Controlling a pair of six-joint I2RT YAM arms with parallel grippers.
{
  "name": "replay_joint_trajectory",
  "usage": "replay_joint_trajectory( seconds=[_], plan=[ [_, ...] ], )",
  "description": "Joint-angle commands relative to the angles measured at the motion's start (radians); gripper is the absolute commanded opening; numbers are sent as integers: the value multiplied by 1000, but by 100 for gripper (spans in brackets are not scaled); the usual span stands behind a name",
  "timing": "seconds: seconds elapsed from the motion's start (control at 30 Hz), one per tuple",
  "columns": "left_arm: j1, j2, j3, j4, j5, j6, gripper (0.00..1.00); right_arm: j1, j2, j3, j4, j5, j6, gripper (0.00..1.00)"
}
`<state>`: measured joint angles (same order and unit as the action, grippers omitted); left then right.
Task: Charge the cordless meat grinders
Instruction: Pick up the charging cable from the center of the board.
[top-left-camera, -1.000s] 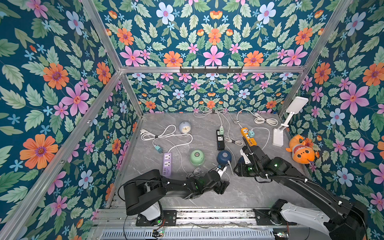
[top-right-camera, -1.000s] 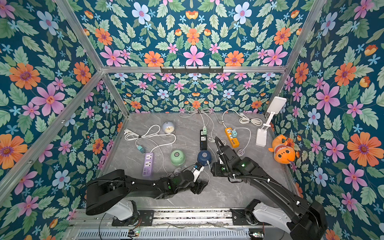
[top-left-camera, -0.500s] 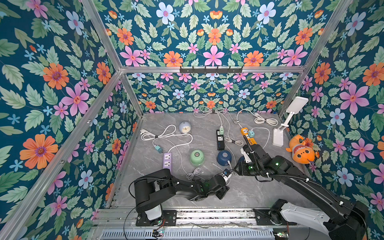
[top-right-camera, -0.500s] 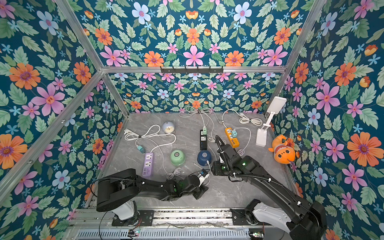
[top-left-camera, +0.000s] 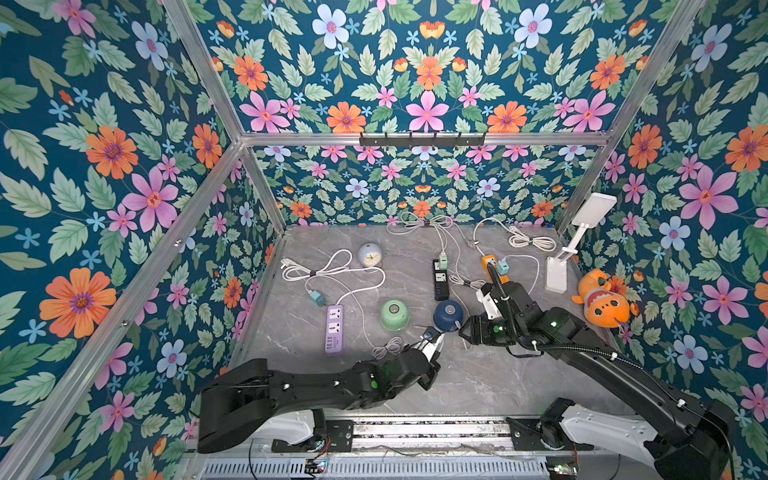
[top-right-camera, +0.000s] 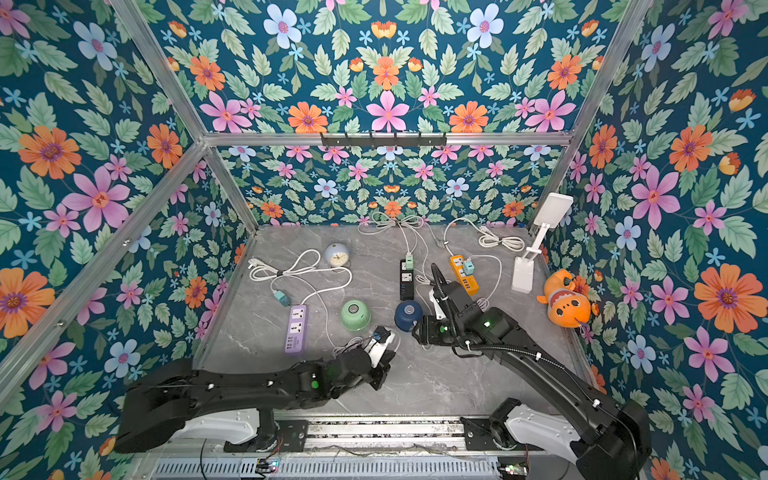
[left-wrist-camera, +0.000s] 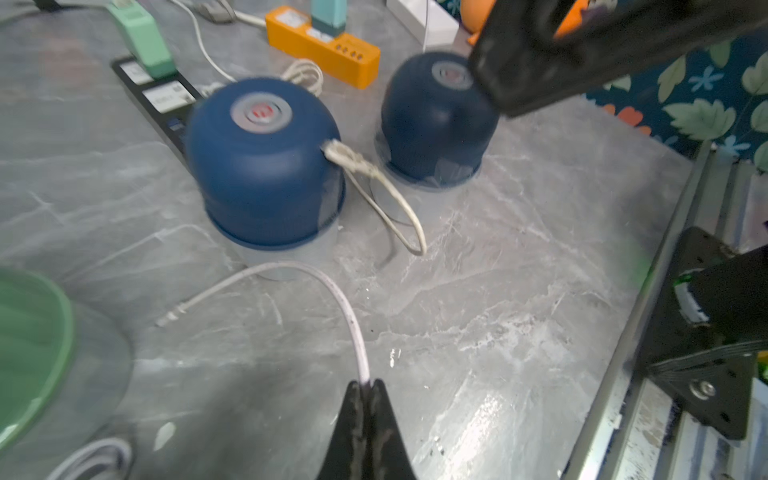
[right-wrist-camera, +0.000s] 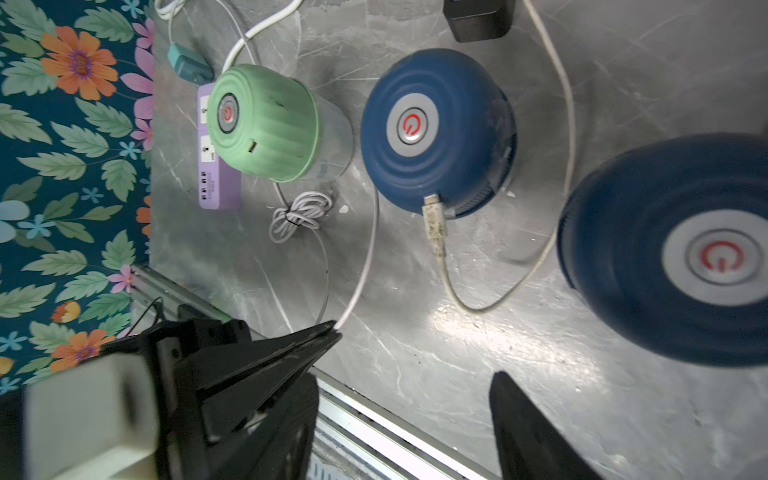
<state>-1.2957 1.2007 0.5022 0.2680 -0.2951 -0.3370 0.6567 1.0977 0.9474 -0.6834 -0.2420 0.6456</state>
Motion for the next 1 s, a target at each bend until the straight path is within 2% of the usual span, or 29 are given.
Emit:
replay_joint_trajectory(
  seconds=[0.0,0.17,0.33,0.53,0.73,0.97],
  plan=[
    [-1,-108,-15,-62,-86,81,0,-1,33,21,123,-94,64,74],
    [-1,-233,-15,-100,-107,157,0,-6,117,76,239,-179,136,76],
    [-1,-304,3,-124,-114,211,0,-5,231,150,278,-256,155,72],
    [-1,-299,52,-156,-103,273,0,-3,335,205,315,-360,171,67],
    [0,-290,74,-145,-107,324,0,4,354,192,353,-417,202,59],
    [-1,-273,123,-155,-83,343,0,21,401,210,324,-448,171,54]
  ],
)
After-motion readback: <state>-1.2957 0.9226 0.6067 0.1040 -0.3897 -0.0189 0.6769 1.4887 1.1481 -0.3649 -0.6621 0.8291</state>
